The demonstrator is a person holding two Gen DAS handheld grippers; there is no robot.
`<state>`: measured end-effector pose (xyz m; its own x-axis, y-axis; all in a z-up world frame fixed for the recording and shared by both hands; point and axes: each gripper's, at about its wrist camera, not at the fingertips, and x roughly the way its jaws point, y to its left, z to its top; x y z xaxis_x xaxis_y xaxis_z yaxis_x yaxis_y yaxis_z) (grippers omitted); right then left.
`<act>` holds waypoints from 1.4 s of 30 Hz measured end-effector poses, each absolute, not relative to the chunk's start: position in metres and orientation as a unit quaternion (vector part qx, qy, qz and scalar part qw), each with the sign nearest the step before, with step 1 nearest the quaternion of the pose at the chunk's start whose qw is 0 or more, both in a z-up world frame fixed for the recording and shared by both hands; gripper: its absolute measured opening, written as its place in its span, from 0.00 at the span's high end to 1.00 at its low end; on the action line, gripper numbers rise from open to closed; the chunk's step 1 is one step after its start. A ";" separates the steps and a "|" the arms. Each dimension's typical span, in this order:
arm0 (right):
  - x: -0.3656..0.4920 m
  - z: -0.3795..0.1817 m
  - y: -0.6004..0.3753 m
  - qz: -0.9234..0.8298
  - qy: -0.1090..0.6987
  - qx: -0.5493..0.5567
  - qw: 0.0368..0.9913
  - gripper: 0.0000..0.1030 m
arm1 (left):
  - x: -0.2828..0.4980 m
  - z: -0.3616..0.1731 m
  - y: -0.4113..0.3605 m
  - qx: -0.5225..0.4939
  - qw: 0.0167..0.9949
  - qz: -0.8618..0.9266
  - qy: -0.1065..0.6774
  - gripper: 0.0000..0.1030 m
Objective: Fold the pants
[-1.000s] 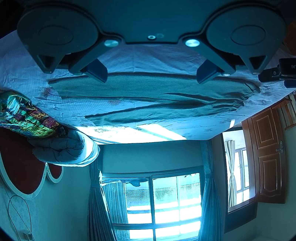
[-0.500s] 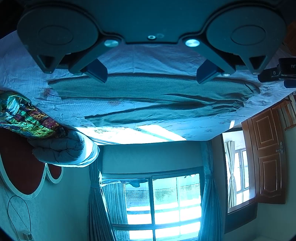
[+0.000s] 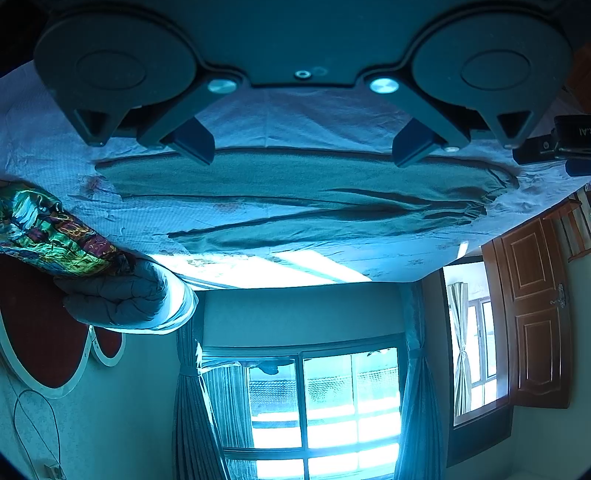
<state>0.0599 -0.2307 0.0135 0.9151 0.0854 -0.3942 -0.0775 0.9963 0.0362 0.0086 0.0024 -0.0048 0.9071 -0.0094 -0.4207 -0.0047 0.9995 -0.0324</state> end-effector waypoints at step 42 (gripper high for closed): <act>0.269 0.027 -0.207 0.092 0.202 0.008 0.975 0.06 | 0.241 -0.014 0.173 -0.036 0.960 0.105 0.256 0.00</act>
